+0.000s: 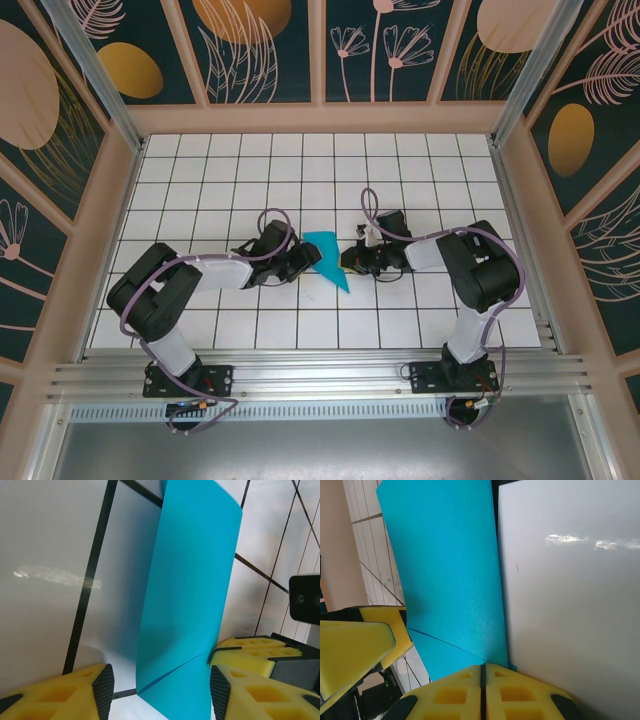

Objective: Fold a paper plane with a square sheet of paper (pick it up from the middle)
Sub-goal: Turn over the paper at the center of the table, then fold the wing for the fifth time at the center of the table.

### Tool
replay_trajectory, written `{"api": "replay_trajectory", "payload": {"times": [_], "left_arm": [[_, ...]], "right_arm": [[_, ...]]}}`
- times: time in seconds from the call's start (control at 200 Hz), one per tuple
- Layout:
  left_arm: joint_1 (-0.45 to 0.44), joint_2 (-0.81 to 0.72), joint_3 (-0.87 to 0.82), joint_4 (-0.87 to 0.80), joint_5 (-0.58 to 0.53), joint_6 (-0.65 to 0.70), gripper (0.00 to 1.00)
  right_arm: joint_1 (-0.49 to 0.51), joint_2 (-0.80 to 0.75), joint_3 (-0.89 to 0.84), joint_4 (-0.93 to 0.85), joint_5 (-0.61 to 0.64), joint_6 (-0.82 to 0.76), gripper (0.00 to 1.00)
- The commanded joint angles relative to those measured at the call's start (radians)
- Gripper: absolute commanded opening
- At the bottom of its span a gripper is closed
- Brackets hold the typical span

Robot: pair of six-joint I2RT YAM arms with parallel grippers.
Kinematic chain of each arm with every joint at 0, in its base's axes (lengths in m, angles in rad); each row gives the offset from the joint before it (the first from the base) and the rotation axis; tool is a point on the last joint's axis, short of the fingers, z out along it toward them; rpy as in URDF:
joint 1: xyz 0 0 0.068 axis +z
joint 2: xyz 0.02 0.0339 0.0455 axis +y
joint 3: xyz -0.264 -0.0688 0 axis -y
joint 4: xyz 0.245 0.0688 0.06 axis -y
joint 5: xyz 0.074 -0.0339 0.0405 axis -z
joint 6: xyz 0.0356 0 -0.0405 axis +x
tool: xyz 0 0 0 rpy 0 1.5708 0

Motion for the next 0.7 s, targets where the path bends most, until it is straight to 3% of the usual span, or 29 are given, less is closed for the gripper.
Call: {"api": "replay_trajectory", "payload": {"times": [0.0, 0.49, 0.696], "left_arm": [[-0.006, 0.006, 0.025, 0.043, 0.016, -0.026, 0.55], [-0.006, 0.065, 0.067, 0.101, 0.054, 0.01, 0.43], [-0.005, 0.069, 0.08, 0.094, 0.034, 0.015, 0.21]], "right_arm": [[-0.009, 0.048, -0.034, -0.032, 0.061, -0.007, 0.11], [-0.014, 0.037, -0.026, -0.041, 0.062, -0.006, 0.13], [-0.016, -0.02, -0.005, -0.064, 0.065, -0.03, 0.18]]}}
